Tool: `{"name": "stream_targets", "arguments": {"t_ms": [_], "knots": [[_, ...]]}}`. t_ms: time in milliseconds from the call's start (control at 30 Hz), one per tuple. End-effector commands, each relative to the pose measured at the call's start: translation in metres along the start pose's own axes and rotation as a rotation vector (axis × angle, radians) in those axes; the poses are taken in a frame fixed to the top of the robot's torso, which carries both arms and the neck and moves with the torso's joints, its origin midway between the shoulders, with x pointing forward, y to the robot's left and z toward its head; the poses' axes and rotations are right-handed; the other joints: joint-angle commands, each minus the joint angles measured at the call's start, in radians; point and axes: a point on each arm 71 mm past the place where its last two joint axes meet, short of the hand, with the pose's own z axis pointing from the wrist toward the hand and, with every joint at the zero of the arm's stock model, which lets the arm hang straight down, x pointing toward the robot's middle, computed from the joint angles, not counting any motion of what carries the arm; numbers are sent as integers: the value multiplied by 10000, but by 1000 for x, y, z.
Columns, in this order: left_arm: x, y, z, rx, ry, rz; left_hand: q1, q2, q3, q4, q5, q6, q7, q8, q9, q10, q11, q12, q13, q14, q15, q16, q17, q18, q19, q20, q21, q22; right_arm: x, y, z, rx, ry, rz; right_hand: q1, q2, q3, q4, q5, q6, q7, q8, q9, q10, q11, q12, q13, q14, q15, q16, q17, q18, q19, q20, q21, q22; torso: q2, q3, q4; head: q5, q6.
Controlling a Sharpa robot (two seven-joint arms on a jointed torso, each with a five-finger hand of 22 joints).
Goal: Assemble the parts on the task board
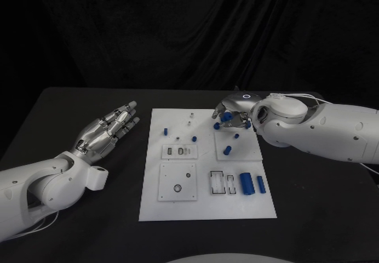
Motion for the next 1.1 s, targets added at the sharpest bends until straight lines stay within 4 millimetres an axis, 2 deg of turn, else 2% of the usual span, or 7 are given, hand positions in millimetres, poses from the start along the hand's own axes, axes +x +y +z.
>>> {"name": "stream_targets", "arguments": {"t_ms": [33, 167, 233, 467, 700, 933, 1100], "knots": [[1, -21, -2, 2858, 157, 45, 69, -65, -57, -3, -20, -34, 33, -50, -6, 25, -42, -75, -9, 2, -1, -68, -9, 141, 10, -15, -34, -8, 2, 1, 2, -163, -145, -65, -26, -93, 102, 32, -38, 131, 50, -44, 26, 111, -2, -67, 4, 41, 51, 87, 49, -141, -50, 20, 82, 89, 7, 2, 7, 13, -34], [0, -20, -1, 2799, 193, 15, 116, -46, -30, -27, 58, -84, 21, -68, -13, -4, 20, -142, -20, 2, 76, -68, -9, 105, 10, 21, -34, -8, 6, 3, 5, -246, -118, -55, -254, -204, 183, 246, -648, 304, 68, -108, 81, 317, -7, -69, 22, 116, 59, 166, 220, -173, 17, 30, 238, 371, -6, 2, -7, 20, -60], [0, -19, -1, 2766, 232, -17, 158, -41, -7, -53, 122, -52, 78, -63, -8, -15, 41, -162, -21, 2, 123, -68, -9, 90, 10, 59, -34, -8, 8, 4, 6, -273, -98, -46, -258, -205, 186, 252, -658, 310, 70, -109, 83, 329, -7, -66, 24, 121, 60, 174, 235, -175, 21, 31, 245, 383, -8, -5, 10, 6, -70], [1, -17, 2, 2628, 410, -171, 262, -43, 47, -133, 246, -29, 179, -60, -2, -33, 124, -209, -27, 2, 186, -68, -9, 92, 10, 132, -34, -8, 13, 3, 10, -241, -48, -49, -112, -311, 530, 241, -55, 581, 136, -154, 175, 492, 20, -176, 5, 133, 78, 174, 306, -189, 12, 53, 313, 557, -13, -1, 11, 4, -92], [0, -15, 4, 2521, 483, -231, 299, -34, 75, -163, 284, -19, 218, -60, 0, -52, 166, -248, -32, 2, 259, -68, -9, 109, 10, 228, -34, -8, 15, 3, 13, -345, -157, -35, 61, -406, 1188, 242, 581, 1373, 260, 84, 502, 1200, -75, -134, 57, 228, 62, 301, 598, -233, 105, 36, 525, 959, -20, -4, 5, 3, -120], [-1, -15, 3, 2416, 510, -261, 320, -36, 91, -186, 323, -41, 247, -67, -2, -66, 183, -282, -37, 2, 309, -68, -9, 128, 10, 297, -34, -8, 15, 2, 12, -377, -357, -6, 389, -403, 1761, 6, 707, 1640, 363, 199, 777, 1823, -222, -70, 111, 312, 58, 381, 778, -276, 197, 19, 718, 1276, -25, -4, 3, 41, -121], [-2, -14, 3, 2343, 529, -283, 338, -38, 106, -212, 348, -46, 272, -72, -2, -82, 195, -309, -41, 2, 380, -68, -9, 141, 10, 373, -34, -8, 12, 2, 10, -497, -706, 58, 374, -419, 1943, -74, 262, 1812, 482, 298, 1016, 2166, -302, 5, 190, 379, 60, 441, 929, -304, 251, 25, 844, 1500, -24, -1, 0, 48, -117]]}}
